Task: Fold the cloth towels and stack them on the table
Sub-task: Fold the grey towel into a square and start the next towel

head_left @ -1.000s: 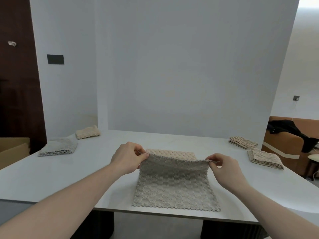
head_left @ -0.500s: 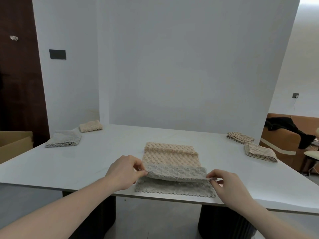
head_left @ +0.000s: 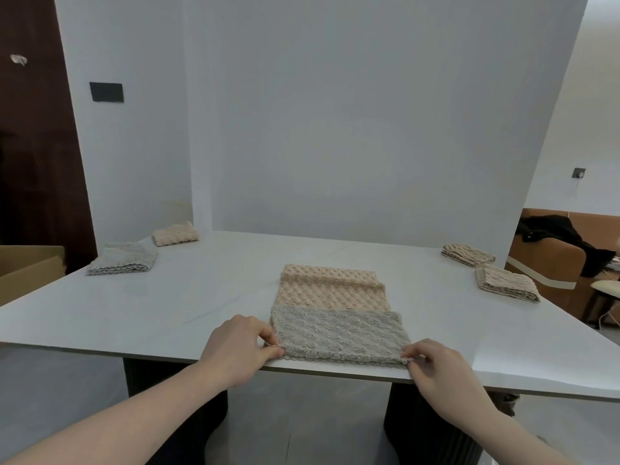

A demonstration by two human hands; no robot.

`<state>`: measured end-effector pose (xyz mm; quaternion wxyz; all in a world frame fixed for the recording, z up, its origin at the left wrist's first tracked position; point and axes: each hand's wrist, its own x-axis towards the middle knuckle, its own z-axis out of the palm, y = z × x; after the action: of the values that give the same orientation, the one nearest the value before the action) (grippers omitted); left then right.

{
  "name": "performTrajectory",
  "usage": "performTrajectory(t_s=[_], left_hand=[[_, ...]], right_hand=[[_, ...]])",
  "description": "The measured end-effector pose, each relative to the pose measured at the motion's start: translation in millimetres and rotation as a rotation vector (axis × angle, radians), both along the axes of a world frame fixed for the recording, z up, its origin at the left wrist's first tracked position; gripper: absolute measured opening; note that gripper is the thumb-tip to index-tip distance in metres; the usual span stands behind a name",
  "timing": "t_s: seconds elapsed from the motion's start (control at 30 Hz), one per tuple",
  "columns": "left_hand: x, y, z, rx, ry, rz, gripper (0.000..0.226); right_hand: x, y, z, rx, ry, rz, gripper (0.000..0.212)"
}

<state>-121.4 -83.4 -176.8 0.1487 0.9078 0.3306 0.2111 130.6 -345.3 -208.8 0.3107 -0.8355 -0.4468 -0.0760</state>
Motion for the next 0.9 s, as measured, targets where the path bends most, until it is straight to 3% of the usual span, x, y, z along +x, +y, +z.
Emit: performTrajectory(t_s=[0.3,0.5,0.6,0.7,0.8,0.9], left_hand=[[-1.1,-3.1,-6.5,-0.005,-0.016,0.011,0.028],[-1.5,-1.8,-5.6,-0.02,0.003,-0.036,0.033],[-6.6,-9.2,-2.3,0.014,-0.005,-0.059,0.041],[-5.9,-21.2,11.6,0.075,-0.136,-0.043,0.039],[10.6,-30.8,21.8,0.065,-0.17,-0.089,0.029],[38.2,-36.9,15.3,0.063,-0.054,-0.245,0.049]], right_hand=[[-5.4,-1.3,13.1,-0.092,0.016,-0.024,0.009],[-6.2,15.1,28.4,-0.108,-0.07,-0.115,0.042],[-3.5,26.4,31.8,-0.01,-0.019,-0.108,0.028],[-1.0,38.0,29.1,0.039,0.014,-0.079,0.012],[3.1,47.5,20.2,-0.058,0.022,-0.051,0.037],[3.7,52.5,9.9,-0.157,0.047,-0.035,0.058]])
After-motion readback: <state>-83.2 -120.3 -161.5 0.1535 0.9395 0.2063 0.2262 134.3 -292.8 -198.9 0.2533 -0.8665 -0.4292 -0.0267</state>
